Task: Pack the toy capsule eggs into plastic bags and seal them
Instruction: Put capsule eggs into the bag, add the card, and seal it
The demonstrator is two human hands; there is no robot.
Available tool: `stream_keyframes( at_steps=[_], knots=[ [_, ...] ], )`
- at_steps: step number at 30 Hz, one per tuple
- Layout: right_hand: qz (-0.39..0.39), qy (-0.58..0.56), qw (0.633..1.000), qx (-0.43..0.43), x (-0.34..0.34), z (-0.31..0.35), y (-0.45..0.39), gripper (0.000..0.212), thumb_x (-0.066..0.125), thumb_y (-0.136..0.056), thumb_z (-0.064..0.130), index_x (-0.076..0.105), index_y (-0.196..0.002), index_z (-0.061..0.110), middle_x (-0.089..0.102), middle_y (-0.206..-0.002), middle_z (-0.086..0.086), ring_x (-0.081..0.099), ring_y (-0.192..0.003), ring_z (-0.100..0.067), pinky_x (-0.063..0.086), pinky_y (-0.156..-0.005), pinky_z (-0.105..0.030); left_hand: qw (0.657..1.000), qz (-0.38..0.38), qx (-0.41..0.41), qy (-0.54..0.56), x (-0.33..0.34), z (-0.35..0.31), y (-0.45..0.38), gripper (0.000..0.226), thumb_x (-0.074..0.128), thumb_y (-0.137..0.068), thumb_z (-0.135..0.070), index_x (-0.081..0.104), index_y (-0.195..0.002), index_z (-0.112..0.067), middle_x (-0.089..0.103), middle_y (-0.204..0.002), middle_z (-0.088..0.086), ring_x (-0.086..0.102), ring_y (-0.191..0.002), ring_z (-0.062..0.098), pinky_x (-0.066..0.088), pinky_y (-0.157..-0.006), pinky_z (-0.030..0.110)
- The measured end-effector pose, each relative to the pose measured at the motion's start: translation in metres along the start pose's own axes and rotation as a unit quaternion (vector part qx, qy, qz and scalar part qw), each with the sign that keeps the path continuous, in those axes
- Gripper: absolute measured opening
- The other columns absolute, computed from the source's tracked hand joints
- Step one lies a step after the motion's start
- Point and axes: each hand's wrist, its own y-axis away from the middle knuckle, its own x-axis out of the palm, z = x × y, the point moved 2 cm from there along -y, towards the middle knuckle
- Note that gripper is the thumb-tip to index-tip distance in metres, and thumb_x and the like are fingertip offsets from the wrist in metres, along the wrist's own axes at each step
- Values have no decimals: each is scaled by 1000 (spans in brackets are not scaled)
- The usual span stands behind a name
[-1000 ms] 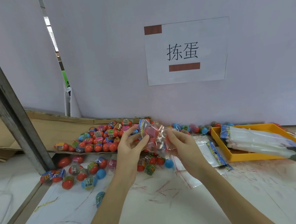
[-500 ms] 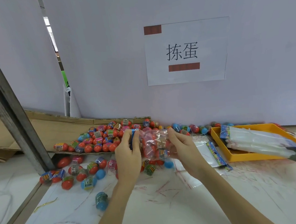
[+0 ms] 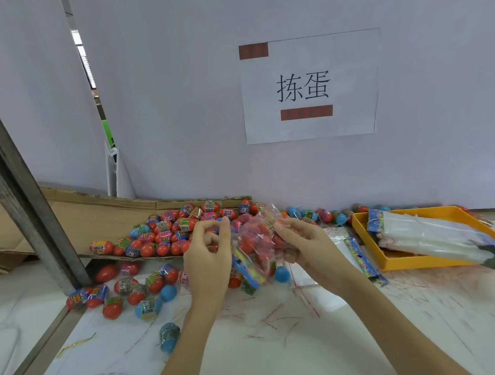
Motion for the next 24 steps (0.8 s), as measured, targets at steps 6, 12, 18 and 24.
stream_keyframes(
  at_steps=[6, 12, 18, 24],
  knots=[
    [44, 90, 995, -11, 1, -3, 1, 32, 74, -85, 57, 79, -107, 34, 75, -90, -15, 62, -73, -21, 48, -62, -28, 976, 182, -76, 92, 14, -1, 3, 21, 62, -95, -53, 75, -99, -37, 76, -93, -14, 71, -88, 5, 58, -78, 19],
    [16, 79, 997, -10, 1, -6, -1, 53, 52, -100, 54, 74, -89, 7, 65, -73, -11, 50, -63, -18, 43, -55, -19, 980, 126, -102, 114, 9, 4, 0, 7, 73, -97, -30, 76, -91, -34, 76, -92, -9, 71, -89, 9, 60, -84, 33],
    [2, 114, 993, -22, 0, -9, -3, 53, 46, -106, 45, 72, -107, -1, 70, -92, -27, 60, -74, -26, 50, -61, -26, 995, 99, -2, 17, 8, -3, 1, 11, 65, -102, -32, 63, -97, -41, 69, -90, -17, 67, -82, 7, 59, -73, 24],
    [-33, 9, 999, -14, -11, -7, -6, 40, 51, -106, 40, 78, -110, 11, 78, -94, -16, 75, -81, -28, 61, -70, -29, 980, 148, -115, 70, 11, 4, -1, 17, 65, -97, -43, 72, -101, -28, 75, -91, -8, 71, -92, 9, 61, -83, 26]
  ],
)
